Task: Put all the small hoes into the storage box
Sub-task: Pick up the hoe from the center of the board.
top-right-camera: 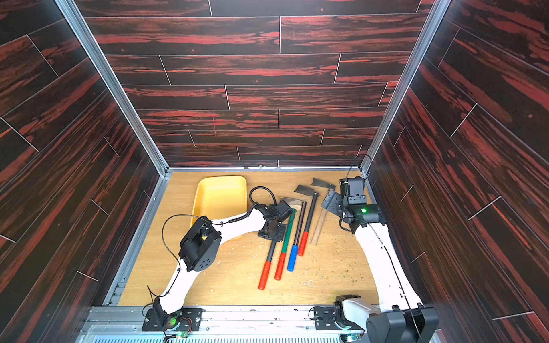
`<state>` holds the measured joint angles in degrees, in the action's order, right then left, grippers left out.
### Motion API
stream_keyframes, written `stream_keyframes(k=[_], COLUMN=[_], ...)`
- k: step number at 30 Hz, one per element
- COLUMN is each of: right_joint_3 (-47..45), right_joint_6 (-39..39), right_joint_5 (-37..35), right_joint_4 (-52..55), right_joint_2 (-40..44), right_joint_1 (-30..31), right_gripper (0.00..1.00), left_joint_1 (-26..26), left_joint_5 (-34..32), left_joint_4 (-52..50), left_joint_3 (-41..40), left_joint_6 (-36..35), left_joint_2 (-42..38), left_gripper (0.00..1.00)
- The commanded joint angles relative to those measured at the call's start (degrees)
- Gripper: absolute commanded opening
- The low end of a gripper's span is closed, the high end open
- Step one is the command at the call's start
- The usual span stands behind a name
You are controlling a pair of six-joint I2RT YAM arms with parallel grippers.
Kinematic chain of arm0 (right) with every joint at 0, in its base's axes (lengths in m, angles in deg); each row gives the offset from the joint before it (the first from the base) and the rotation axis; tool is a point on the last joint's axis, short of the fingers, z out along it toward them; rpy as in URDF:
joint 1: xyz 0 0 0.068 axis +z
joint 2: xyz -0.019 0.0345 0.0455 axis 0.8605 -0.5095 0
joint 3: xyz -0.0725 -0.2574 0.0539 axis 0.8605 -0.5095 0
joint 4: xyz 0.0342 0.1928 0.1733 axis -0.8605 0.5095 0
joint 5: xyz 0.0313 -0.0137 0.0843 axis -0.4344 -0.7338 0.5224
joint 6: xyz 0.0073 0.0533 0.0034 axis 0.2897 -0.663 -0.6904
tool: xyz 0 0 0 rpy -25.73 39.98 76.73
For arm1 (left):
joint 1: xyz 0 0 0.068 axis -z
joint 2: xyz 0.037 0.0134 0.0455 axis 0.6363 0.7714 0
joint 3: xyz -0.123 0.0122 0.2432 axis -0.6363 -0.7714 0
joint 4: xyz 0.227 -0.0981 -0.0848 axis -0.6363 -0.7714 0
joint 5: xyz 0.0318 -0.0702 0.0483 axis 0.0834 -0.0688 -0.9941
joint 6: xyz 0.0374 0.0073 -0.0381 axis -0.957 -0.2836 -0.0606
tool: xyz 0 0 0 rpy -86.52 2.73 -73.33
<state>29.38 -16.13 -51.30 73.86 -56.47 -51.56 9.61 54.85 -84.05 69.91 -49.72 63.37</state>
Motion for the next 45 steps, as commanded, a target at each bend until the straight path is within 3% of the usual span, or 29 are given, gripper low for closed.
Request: stream_keyframes(k=[1, 9, 15, 33, 45], right_joint_3=[-0.6, -0.6, -0.6, 0.4, 0.4], right_joint_6=[-0.5, -0.6, -0.6, -0.8, -0.8], right_joint_5=[0.5, 0.7, 0.9, 0.8, 0.8], right_joint_4=[-0.3, -0.2, -0.1, -0.1, 0.0], right_joint_2=[0.7, 0.8, 0.7, -0.4, -0.3], right_joint_1=[-0.4, -0.5, -0.5, -0.5, -0.5], right_gripper=[0.92, 0.92, 0.92, 0.92, 0.92], left_joint_1=[-0.1, -0.2, -0.2, 0.3, 0.4], left_joint_5=[0.2, -0.4, -1.6, -3.2, -4.4], left_joint_4=[-2.4, -2.9, -3.9, -6.6, -9.5], left_joint_3=[1.1, 0.8, 0.7, 0.0, 3.9], left_joint_6=[-0.4, -0.4, -0.6, 0.2, 0.1], left_joint_2=[1.3, 0.1, -1.7, -7.6, -9.4], left_gripper=[0.33, 0.16, 0.11, 0.1, 0.1])
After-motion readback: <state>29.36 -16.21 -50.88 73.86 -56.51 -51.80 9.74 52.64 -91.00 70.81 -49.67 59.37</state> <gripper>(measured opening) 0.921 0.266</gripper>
